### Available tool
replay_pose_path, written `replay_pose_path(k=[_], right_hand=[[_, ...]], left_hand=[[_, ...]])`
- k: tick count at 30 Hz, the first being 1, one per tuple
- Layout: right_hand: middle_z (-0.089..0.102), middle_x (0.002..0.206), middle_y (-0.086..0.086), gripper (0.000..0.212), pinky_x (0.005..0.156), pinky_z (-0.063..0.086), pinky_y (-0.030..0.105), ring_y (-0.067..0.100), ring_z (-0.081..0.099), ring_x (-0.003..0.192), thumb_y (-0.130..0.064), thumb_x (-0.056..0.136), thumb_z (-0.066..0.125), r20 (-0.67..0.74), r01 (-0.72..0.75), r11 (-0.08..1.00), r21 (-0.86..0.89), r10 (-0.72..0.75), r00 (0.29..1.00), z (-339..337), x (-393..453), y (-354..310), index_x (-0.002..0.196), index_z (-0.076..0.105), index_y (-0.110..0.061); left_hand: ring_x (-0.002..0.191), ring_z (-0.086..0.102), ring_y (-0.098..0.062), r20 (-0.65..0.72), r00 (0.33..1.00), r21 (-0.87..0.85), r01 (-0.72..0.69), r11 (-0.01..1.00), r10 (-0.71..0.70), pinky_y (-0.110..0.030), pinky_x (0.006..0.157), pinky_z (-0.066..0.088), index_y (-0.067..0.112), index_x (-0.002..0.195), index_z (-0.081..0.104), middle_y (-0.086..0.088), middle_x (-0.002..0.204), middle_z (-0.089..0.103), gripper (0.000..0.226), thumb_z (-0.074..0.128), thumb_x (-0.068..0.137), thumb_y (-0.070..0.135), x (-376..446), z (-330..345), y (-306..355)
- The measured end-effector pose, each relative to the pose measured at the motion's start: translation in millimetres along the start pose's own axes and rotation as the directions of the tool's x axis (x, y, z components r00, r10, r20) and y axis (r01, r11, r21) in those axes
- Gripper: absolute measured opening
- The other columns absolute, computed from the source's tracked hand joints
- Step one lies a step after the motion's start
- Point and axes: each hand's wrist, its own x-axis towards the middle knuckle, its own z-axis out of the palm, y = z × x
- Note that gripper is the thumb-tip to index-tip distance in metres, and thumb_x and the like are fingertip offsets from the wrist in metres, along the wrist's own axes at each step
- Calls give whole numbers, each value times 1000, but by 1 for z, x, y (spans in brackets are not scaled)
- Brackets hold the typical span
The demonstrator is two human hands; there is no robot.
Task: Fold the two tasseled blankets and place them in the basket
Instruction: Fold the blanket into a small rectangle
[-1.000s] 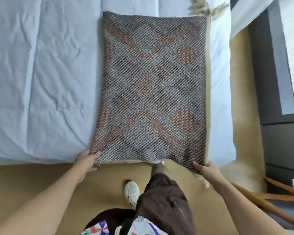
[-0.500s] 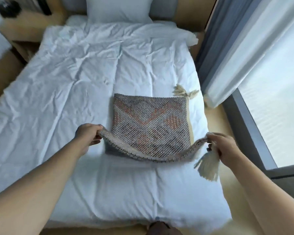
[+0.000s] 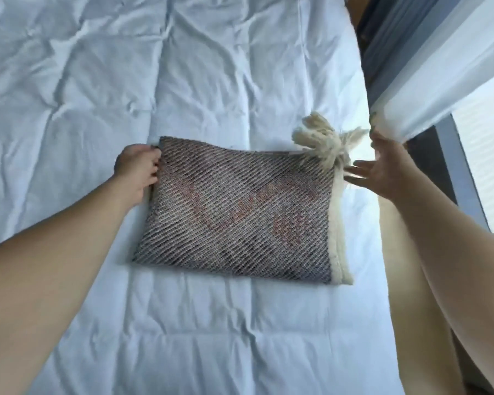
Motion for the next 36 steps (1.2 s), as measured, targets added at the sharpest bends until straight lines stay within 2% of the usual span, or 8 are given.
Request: replay_pose_path(k=[4,9,13,19,24,29,32,36], right_hand=[[62,127,10,73,88,50,40,28,59,108,-53,89,71,-234,-24,866,-499,-108,966,-22,9,117,146,46,-14],[73,111,7,49,72,57,36,24,71,95,-39,88,78,-196,-125,949,-288,69,978,-56,-45,231,124,62,-11],[72,114,9,30,83,61,42,24,70,98,-17,94,70,-112,-140,990,-30,136,984,-50,-71,241,121,63,-7],[71,106,12,33,68,64,34,25,70,90,-4,93,68,-158,-93,988,125,112,981,-42,-128,244,125,62,-1],[68,107,17,38,59,62,29,28,68,89,-7,93,70,-211,-207,978,11,204,956,-70,-210,310,128,60,4],[67,109,21,46,68,61,40,33,67,89,-18,90,76,-337,-362,912,-191,286,897,-88,-273,389,126,56,3],[56,130,29,77,95,51,55,46,55,118,-38,85,77,-500,-405,573,-712,-10,866,-72,-292,407,141,38,-3],[45,150,22,89,111,42,51,39,43,138,-53,89,69,-84,7,442,-897,-187,979,21,-317,378,155,30,-8]], left_hand=[[113,63,-39,-100,995,571,76,817,-23,-41,94,50,12,124,65,-17,123,68,58,67,86,56,-8,1,-106],[106,65,-36,-121,977,315,207,926,-177,-47,87,57,15,113,68,-12,117,70,61,65,82,67,-46,-24,-187],[97,67,-27,-5,953,-64,302,951,-303,-35,66,63,12,106,68,-6,109,69,26,73,92,33,-71,-35,-205],[89,68,-26,-123,974,-142,173,975,-191,-41,79,58,19,83,63,-3,89,69,17,73,91,7,-126,-62,-204],[84,65,-21,125,917,-105,393,914,-380,-37,79,53,5,105,66,-9,95,70,17,57,96,-6,-201,-123,-265],[84,64,-21,169,817,-43,565,824,-551,-31,69,53,5,115,66,-10,96,71,24,61,94,-6,-277,-172,-338],[92,67,-23,82,880,48,465,884,-467,-35,81,56,14,114,64,-7,106,72,37,73,82,-3,-307,-178,-349],[98,71,-25,79,949,74,299,951,-305,-46,94,57,15,114,67,-5,106,76,53,76,62,4,-321,-162,-312]])
